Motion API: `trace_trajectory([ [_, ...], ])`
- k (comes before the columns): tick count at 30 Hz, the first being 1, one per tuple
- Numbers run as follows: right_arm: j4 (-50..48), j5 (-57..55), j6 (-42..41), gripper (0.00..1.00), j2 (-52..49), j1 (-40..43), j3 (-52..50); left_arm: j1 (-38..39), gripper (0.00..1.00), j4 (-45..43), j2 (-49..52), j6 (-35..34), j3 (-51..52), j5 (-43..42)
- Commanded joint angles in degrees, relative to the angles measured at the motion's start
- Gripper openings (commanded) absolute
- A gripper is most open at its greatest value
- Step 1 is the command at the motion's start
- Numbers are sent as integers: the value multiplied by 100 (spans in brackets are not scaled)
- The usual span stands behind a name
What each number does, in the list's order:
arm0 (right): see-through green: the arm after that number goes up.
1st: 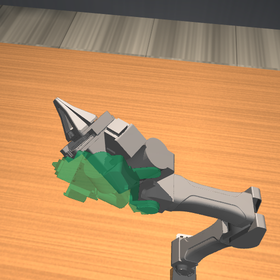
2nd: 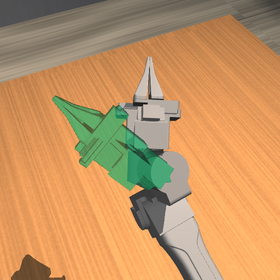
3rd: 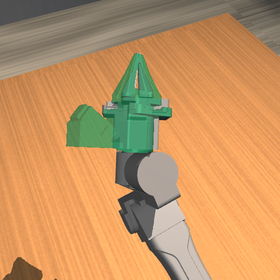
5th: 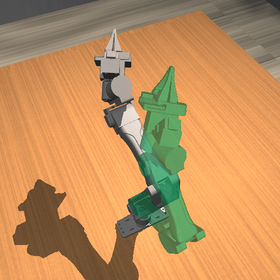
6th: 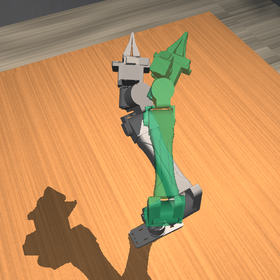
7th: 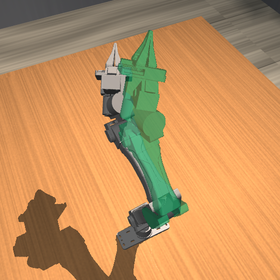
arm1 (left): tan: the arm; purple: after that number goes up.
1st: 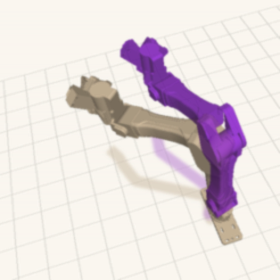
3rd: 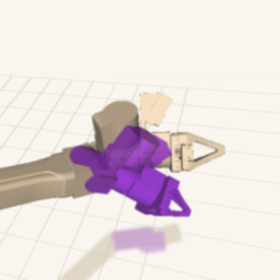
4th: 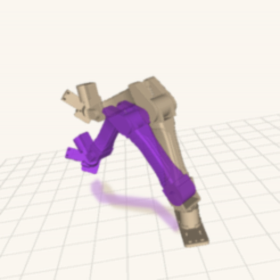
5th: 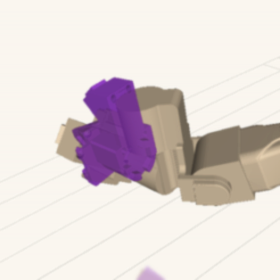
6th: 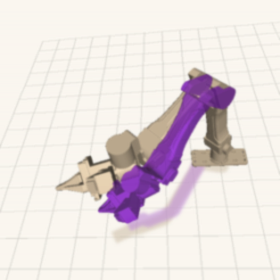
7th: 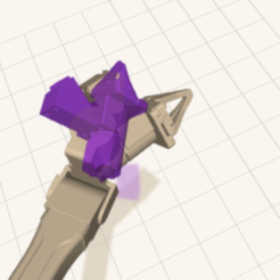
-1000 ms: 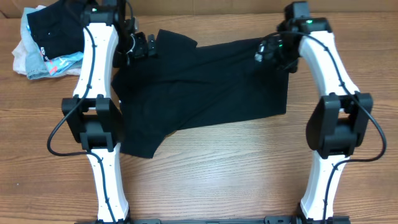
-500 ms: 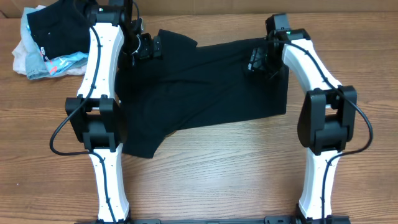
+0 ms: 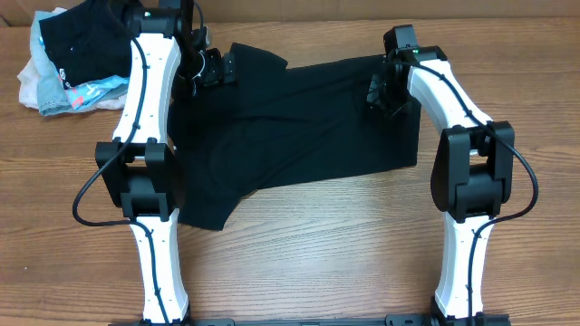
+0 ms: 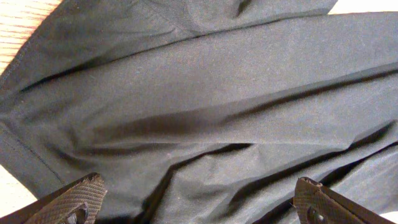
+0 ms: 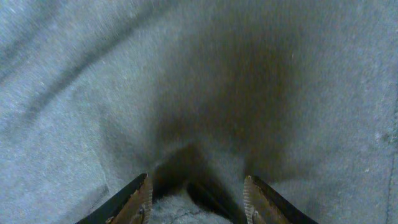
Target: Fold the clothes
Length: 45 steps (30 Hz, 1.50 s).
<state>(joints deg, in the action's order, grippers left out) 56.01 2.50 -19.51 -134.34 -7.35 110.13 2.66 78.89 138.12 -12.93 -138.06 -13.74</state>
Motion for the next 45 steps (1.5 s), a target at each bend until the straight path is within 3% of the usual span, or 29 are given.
trace_trajectory([
  [1, 48, -70, -24, 51, -111, -57, 13, 11, 100, 7, -22, 140, -42, -66],
  [6, 153, -74, 4, 57, -111, -57, 24, 13, 100, -4, -24, 140, -42, 133],
  [12, 422, -72, 22, 56, -111, -57, 251, 13, 100, -4, -22, 138, -42, 216],
  [21, 450, 122, 17, 35, -111, -63, 321, 20, 100, -4, -22, 138, -42, 214],
  [28, 452, 120, -2, 5, -111, -63, 321, 39, 100, -2, -22, 138, -42, 229],
  [37, 636, 98, -57, 4, -59, -50, 396, 39, 100, 48, -22, 138, -42, 229],
  [45, 1720, -107, -166, 4, 175, -35, 1143, 39, 100, 83, -22, 140, -42, 232],
])
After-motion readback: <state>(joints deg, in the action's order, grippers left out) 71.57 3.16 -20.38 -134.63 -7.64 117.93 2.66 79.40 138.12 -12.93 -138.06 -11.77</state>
